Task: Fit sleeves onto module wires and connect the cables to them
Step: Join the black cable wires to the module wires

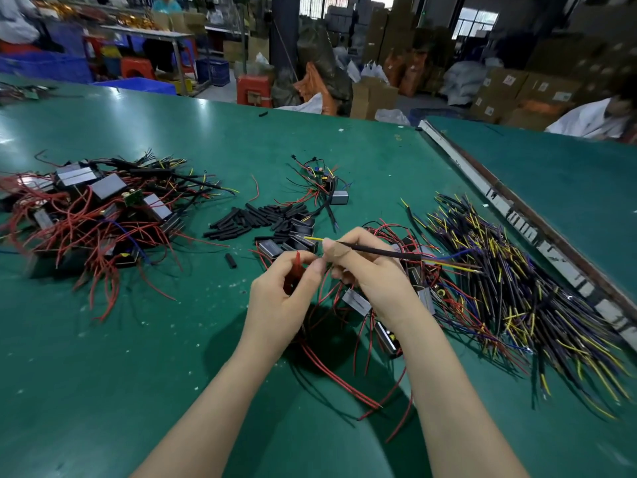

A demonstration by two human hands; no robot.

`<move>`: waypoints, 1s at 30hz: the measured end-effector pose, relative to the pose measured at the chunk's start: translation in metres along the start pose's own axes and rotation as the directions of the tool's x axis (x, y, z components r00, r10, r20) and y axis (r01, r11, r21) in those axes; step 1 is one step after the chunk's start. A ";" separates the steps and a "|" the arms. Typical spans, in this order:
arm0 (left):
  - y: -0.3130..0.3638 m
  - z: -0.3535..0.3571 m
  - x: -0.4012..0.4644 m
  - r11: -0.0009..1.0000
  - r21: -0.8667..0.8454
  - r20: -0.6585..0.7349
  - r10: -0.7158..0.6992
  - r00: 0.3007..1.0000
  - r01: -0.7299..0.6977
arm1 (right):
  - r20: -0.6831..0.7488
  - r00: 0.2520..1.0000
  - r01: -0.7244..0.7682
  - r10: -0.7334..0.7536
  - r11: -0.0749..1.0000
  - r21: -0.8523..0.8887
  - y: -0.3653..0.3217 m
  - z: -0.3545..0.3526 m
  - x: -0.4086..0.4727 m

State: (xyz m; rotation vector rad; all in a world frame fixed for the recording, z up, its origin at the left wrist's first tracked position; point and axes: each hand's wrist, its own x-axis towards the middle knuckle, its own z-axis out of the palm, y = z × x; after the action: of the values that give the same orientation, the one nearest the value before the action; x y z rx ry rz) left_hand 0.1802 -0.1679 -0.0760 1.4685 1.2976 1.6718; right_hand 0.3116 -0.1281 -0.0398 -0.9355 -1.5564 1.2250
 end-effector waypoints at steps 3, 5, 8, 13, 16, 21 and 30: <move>-0.001 -0.001 0.001 1.000 -0.017 -0.018 0.013 1.000 -0.014 | 0.039 0.998 0.044 -0.041 0.997 -0.068 0.001 0.001 -0.001; -0.002 -0.001 0.000 0.999 -0.023 -0.025 0.024 0.999 -0.024 | 0.061 0.997 0.055 -0.051 0.996 -0.077 -0.001 0.000 -0.002; 0.000 0.000 0.000 0.997 -0.078 -0.020 0.010 1.000 -0.012 | 0.094 0.993 0.076 -0.067 0.993 -0.095 -0.003 -0.003 -0.003; 0.003 -0.002 0.002 0.983 -0.181 -0.034 -0.028 0.999 0.021 | 0.165 0.986 0.047 -0.024 0.989 -0.138 0.002 0.002 -0.003; 0.003 -0.004 0.003 0.981 -0.191 -0.059 -0.058 0.997 0.046 | 0.157 0.988 0.023 0.011 0.977 -0.210 0.005 0.003 -0.003; 0.004 -0.006 0.006 0.971 -0.218 -0.095 -0.122 0.988 0.099 | 0.069 0.995 -0.073 0.078 0.995 -0.063 0.000 0.004 -0.004; 0.005 -0.007 0.008 0.960 -0.255 -0.079 -0.141 0.987 0.117 | -0.055 0.998 0.009 -0.012 0.999 -0.038 0.003 0.015 0.002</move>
State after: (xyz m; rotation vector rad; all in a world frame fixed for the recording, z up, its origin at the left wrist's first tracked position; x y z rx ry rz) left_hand 0.1729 -0.1650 -0.0684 1.1454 1.1563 1.7646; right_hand 0.2966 -0.1303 -0.0436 -0.9764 -1.5443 1.1567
